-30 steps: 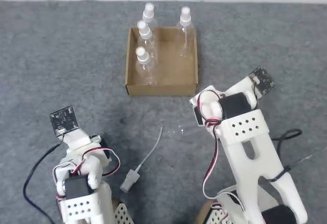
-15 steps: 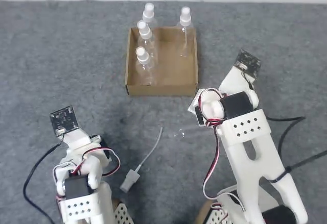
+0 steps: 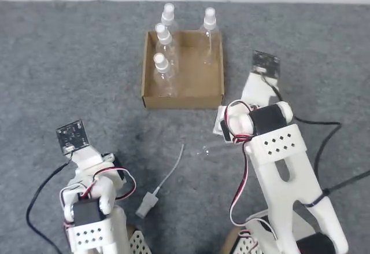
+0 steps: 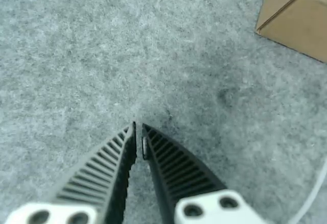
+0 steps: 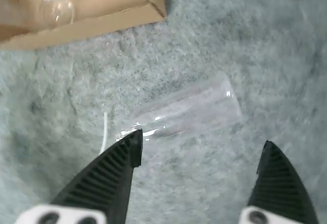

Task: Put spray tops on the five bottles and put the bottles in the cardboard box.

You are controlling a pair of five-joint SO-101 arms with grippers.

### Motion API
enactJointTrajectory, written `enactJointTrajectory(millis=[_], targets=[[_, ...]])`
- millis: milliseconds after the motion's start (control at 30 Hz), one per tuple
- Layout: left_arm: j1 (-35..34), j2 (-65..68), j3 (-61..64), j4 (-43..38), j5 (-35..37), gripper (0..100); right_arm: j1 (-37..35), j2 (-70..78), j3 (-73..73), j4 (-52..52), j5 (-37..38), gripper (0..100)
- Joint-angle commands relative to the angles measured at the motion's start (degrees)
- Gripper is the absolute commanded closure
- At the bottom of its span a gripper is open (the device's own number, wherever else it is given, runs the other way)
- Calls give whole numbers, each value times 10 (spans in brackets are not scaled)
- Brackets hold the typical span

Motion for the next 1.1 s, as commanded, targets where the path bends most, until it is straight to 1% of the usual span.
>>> enactJointTrajectory(millis=[0, 233, 467, 567, 767, 1067], targets=[[-3, -12, -5, 2, -2, 987, 2, -28, -37, -26, 131, 696], [-3, -12, -5, 2, -2, 987, 3, -28, -37, -22, 295, 696], [-3, -12, -5, 2, -2, 987, 2, -28, -34, -22, 433, 696], [-3, -12, -5, 2, -2, 987, 4, -28, -34, -21, 468, 696], [-3, -12, -5, 2, -2, 987, 1, -29, -34, -21, 506, 696], [-3, -12, -5, 2, -2, 987, 0, -22, -25, -21, 589, 696]])
